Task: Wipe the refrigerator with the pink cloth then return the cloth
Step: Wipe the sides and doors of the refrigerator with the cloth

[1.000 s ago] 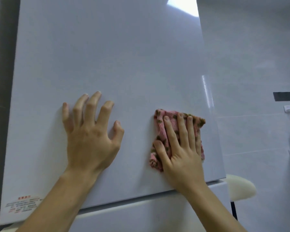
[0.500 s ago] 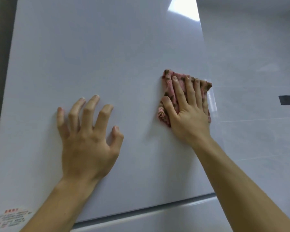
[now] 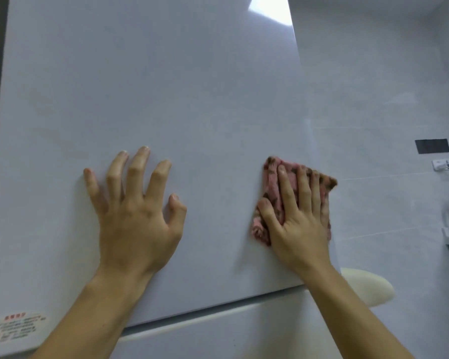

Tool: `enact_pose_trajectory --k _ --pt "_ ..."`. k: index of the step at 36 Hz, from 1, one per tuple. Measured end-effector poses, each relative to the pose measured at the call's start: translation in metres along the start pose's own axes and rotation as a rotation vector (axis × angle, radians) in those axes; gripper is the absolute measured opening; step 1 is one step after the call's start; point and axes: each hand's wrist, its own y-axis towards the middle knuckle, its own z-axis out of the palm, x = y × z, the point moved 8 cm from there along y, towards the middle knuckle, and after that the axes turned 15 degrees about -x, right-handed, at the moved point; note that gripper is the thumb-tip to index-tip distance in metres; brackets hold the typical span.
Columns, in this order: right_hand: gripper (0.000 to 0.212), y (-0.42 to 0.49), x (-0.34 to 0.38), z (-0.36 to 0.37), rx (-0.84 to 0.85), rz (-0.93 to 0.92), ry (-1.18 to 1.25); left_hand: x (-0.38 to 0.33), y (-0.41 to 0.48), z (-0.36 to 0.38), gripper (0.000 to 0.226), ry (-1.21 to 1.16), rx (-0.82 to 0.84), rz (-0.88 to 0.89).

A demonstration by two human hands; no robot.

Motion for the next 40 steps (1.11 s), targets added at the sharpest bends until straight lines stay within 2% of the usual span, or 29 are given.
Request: enact_pose_trajectory --k 5,9,16,23,27,33,40 --pt "0.085 0.059 -0.002 0.009 0.095 0.017 0.0 -0.018 -0.003 0.004 0.053 0.005 0.044 0.026" --pt "0.079 0.079 -0.004 0.01 0.085 0.01 0.007 -0.016 -0.005 0.005 0.054 -0.001 0.034 0.013" --pt "0.067 0.031 -0.011 -0.002 0.014 0.054 0.057 -0.017 -0.009 0.007 0.053 0.002 0.017 0.009" --pt "0.065 -0.055 -0.032 -0.018 0.045 0.007 0.055 -0.02 -0.011 0.009 0.054 0.019 0.048 -0.002" --pt "0.067 -0.04 -0.03 -0.016 0.063 0.007 0.037 -0.018 -0.016 0.01 0.053 0.023 0.024 0.022" --pt "0.072 0.028 -0.027 -0.008 0.051 0.05 0.022 -0.017 -0.016 0.01 0.054 0.001 0.017 0.03" --pt "0.055 0.006 -0.028 -0.014 -0.015 0.006 0.05 -0.014 -0.015 0.006 0.055 -0.032 0.029 0.043"
